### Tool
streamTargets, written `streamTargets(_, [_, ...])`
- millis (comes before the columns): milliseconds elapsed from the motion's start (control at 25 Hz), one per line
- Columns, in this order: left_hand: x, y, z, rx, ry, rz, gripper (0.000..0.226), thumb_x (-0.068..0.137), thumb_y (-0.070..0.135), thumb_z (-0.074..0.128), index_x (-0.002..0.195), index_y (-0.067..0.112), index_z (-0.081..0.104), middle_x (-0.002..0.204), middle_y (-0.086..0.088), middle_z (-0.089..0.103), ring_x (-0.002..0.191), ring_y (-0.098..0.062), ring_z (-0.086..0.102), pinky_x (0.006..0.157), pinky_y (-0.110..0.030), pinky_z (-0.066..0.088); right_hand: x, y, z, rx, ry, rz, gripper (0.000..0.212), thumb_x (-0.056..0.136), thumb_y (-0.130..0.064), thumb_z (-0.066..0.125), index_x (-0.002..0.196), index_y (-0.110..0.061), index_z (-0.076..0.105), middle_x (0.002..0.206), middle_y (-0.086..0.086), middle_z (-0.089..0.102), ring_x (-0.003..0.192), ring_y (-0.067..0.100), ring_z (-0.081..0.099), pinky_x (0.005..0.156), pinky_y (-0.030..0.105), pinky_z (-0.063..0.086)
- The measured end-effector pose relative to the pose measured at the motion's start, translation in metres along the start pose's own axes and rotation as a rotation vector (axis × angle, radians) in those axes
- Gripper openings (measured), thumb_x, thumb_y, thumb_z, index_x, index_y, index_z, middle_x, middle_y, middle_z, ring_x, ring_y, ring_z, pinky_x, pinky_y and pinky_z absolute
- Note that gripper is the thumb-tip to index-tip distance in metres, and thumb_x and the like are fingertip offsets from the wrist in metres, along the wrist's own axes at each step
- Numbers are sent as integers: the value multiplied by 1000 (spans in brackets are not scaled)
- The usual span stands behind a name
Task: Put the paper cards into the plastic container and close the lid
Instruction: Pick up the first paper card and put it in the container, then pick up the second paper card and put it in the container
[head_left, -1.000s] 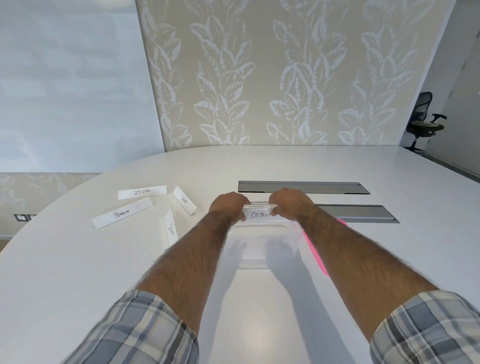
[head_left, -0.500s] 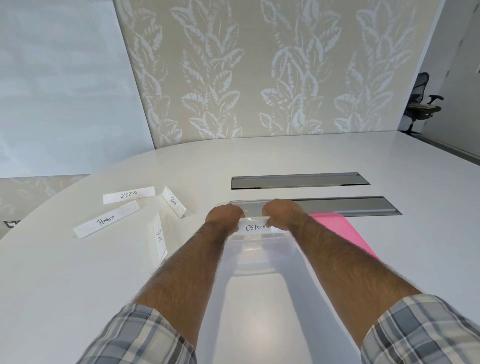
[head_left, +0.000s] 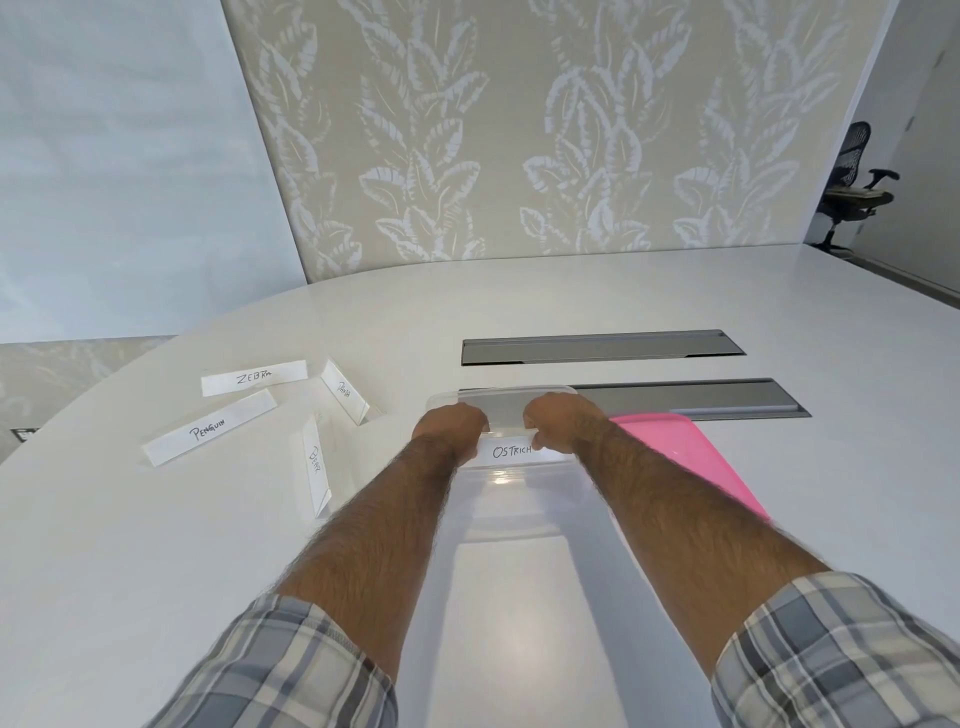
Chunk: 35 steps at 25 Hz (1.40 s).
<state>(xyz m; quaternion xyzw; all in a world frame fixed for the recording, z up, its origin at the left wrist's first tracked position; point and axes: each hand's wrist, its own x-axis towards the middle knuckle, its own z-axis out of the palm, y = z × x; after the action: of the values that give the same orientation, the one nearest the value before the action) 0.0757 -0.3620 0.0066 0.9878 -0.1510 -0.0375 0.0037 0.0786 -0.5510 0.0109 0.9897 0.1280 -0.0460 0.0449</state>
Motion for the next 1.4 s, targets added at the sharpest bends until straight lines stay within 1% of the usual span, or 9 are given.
streamTargets(480, [2,7,5,48,-2,0,41,94,11,55,133,21,61,140,-6,59,125,-31,58,102,-37,47,1,-1,6,-115,18,-11,31,93,-24,63,122,-13,64,120,8,67,111,29,64,89,39,54])
streamTargets(760, [-3,1,4,36,8,-15,39,92,5,58,130,16,61,135,-7,59,125,-31,57,99,-42,51,-3,-2,3,-43,48,-7,28,95,-29,55,119,-17,63,123,4,65,114,27,61,93,38,52])
streamTargets(840, [-9,0,-4,-24,44,19,32,95,16,57,127,19,63,132,-6,60,124,-29,57,97,-40,50,-7,-3,-8,-38,75,-11,30,95,-33,53,119,-17,64,123,3,65,114,26,61,93,37,51])
streamTargets(1000, [-27,-10,-27,4,251,102,31,99,33,44,106,17,70,106,-8,70,101,-32,65,80,-38,53,-11,-12,-37,-25,149,-21,33,95,-39,50,116,-18,64,121,3,66,111,25,62,94,39,51])
streamTargets(1080, [-35,-27,-37,48,336,105,35,101,37,43,111,17,69,114,-6,68,112,-30,59,89,-40,49,-12,-22,-54,8,180,-32,41,97,-47,48,123,-19,61,125,3,65,116,24,60,97,39,49])
streamTargets(1160, [-46,-52,-44,49,343,57,45,101,44,43,133,17,58,144,-6,53,139,-28,40,111,-41,35,-10,-38,-66,83,184,-64,59,96,-59,44,143,-22,46,140,3,57,127,25,54,103,41,44])
streamTargets(1240, [-63,-80,-48,27,312,-46,63,101,52,38,153,17,35,166,-7,19,154,-28,10,123,-45,14,-5,-58,-72,150,174,-97,76,94,-70,35,156,-29,20,155,4,41,139,28,42,110,47,38])
streamTargets(1320, [-84,-111,-48,4,300,-150,72,101,58,32,159,18,19,169,-6,0,155,-26,-4,125,-47,3,4,-84,-74,153,171,-115,81,92,-74,25,159,-32,4,164,5,24,148,28,26,116,50,28])
streamTargets(1400, [-105,-147,-49,-1,286,-231,74,101,60,29,161,20,13,169,-4,-5,155,-24,-9,124,-47,-1,15,-117,-75,131,169,-147,80,94,-73,23,159,-32,0,167,5,12,153,27,14,120,51,20])
